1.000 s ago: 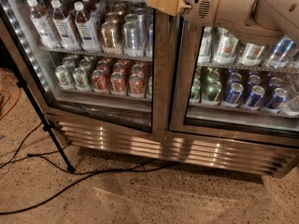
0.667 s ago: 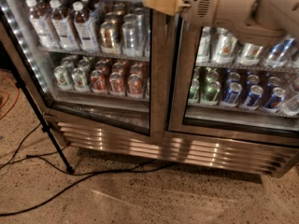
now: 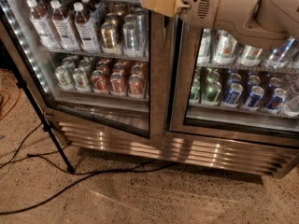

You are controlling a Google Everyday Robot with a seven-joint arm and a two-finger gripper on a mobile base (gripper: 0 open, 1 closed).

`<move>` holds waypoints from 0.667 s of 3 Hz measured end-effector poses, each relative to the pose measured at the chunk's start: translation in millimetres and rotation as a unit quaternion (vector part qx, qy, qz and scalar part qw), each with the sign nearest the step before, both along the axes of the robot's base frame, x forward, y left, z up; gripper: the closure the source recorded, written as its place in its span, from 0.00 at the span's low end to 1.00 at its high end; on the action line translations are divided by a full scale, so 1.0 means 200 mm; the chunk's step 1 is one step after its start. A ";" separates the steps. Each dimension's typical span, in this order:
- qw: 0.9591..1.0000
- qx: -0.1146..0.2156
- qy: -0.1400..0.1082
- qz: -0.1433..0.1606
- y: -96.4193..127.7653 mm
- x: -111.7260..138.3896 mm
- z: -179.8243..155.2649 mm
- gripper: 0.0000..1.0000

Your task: Open left fridge door

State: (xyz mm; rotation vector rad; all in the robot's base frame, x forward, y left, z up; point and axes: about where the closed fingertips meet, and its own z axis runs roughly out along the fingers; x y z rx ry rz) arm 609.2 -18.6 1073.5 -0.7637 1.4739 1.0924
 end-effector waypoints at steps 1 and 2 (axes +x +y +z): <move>1.000 0.004 0.005 0.003 0.02 -0.06 0.00 1.00; 1.000 0.004 0.005 0.003 0.03 -0.06 0.00 1.00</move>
Offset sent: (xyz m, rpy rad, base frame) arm -0.1267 -0.0148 0.0676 0.1003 0.1213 0.0632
